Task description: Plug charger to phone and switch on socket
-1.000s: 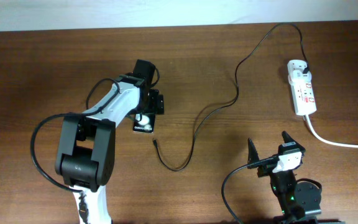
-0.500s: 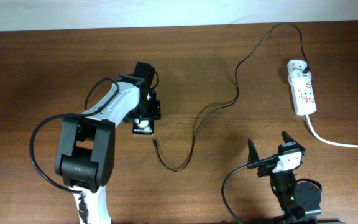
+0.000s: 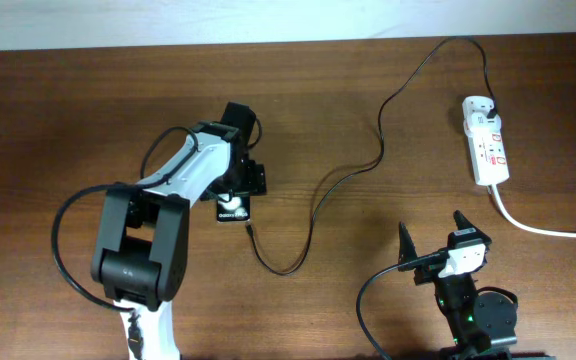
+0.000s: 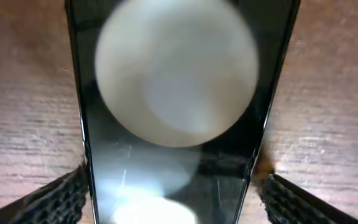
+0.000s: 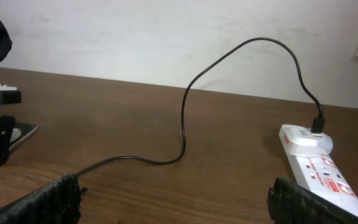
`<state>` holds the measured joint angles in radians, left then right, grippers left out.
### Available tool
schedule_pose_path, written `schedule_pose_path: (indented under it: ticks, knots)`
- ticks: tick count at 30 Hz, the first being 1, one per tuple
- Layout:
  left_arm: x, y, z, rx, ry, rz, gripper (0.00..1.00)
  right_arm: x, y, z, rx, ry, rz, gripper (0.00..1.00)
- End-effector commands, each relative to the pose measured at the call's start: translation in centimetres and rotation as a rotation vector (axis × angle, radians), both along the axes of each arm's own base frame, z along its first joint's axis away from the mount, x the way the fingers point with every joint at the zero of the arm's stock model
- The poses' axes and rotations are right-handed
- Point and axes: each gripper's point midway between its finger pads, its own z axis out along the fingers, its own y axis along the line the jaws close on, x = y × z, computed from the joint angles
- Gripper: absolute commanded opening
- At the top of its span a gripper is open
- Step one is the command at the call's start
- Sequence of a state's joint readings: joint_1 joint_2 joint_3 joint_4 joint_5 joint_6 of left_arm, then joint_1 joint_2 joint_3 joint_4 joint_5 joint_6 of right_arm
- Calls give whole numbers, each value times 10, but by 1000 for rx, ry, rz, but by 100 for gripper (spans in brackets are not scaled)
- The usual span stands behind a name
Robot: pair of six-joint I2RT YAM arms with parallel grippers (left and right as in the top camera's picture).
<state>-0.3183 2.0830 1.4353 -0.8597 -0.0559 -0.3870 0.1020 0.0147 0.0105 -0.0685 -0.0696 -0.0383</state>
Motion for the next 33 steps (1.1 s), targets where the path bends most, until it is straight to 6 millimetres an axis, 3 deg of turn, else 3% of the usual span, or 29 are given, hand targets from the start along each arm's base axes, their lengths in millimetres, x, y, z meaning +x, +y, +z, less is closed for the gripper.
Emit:
schedule_pose_path:
  ticks: [1,7,25,26,27,33]
  knots:
    - [1,15,-24,101,-9,12,99,-1,2,-2,-7,2,7,99]
    - [14,12,-23,81,-65,17,99,-1,2,-2,-7,2,7,99]
    - [6,6,-37,39,-51,2,100,-1,2,-2,-7,2,7,99]
    - [6,7,-37,40,-51,2,89,-1,2,-2,-7,2,7,99]
    - [6,7,-37,40,-51,2,85,-1,2,-2,-7,2,7,99]
    - [2,8,-38,45,-35,2,86,-1,2,-2,-7,2,7,99]
